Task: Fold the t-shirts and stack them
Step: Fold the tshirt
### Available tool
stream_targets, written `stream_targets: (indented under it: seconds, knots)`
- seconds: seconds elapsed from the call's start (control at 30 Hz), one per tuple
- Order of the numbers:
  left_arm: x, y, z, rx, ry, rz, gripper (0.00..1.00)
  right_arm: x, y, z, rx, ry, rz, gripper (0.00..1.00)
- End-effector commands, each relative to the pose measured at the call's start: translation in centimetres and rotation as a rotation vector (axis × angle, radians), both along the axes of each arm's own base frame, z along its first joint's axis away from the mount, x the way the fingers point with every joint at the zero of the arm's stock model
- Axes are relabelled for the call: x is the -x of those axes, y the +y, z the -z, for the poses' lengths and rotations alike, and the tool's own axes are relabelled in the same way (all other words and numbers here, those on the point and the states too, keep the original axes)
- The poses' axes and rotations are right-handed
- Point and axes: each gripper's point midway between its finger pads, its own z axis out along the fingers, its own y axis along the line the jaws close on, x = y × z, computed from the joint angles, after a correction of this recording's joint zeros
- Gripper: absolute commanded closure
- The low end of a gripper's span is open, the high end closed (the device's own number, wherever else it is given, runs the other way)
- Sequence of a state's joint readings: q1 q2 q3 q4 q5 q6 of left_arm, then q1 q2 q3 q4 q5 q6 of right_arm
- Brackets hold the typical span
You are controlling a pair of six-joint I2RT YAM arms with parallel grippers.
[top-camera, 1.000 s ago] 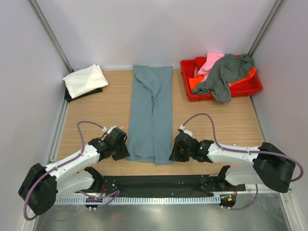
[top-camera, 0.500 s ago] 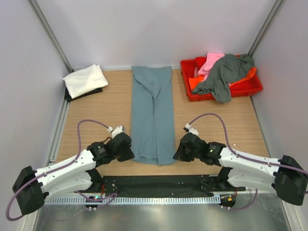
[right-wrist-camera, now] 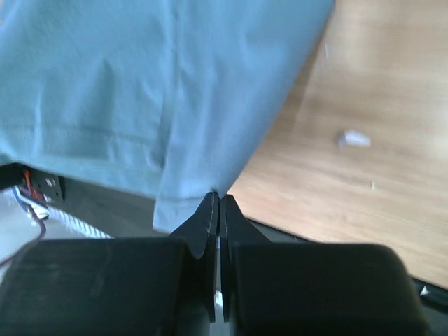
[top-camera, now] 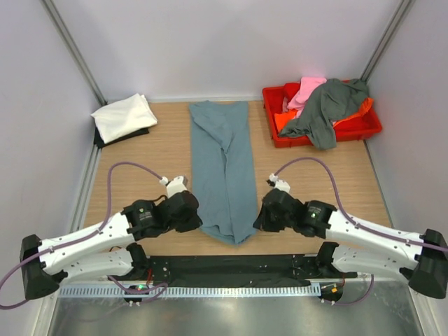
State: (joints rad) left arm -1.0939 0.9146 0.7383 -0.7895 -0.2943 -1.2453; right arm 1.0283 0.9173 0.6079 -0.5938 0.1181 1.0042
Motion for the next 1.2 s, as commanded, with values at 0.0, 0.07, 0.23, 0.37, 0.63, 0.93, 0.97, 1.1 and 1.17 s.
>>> stream_targets:
  seconds: [0.0,0.07,0.23,0.37,0.63,0.93,0.97,1.1,1.17]
  knots:
    - [-2.9,1.4,-3.5,-0.075,-0.105,-0.026,1.0,-4.5,0.3,-3.8,0.082,-0.147,-0.009,0.99]
    - [-4.5,1.3,-4.2,-0.1,-0.099,-0.021,1.0,-7.1,0.4,-4.5,0.088,-0.143,0.013,0.99]
    - [-9.4,2.5,-3.7,-0.138,-0.064,-0.022,1.0,-12.9,0.7,-7.2,0.084,-0.19,-0.011,0.99]
    - [-13.3,2.4,-4.8,-0.154,-0.083,-0.021,1.0,-16.8,1.0,-6.8,0.127,-0.176,-0.024,0.99]
    - [-19.7,2.6,-4.8,-0.219,-0.047,-0.008,1.0,-23.3,0.9,-7.1,0.138,-0.173,-0.018,0.99]
    - [-24.3,4.0,-3.6,-0.278,0.012,-0.03,1.0,-27.9,0.8,-5.8,0.164,-0.146,-0.027,0.99]
    - [-24.6,4.1,-3.4,-0.287,0.017,-0.026,1.0,-28.3,0.6,-5.7,0.163,-0.146,-0.023,0.99]
    - [-26.4,4.2,-2.5,-0.306,0.029,-0.03,1.0,-29.7,0.9,-4.5,0.163,-0.126,-0.024,0.99]
    - [-27.0,4.3,-0.9,-0.318,0.066,-0.028,1.0,-30.5,1.0,-4.2,0.165,-0.124,-0.016,0.99]
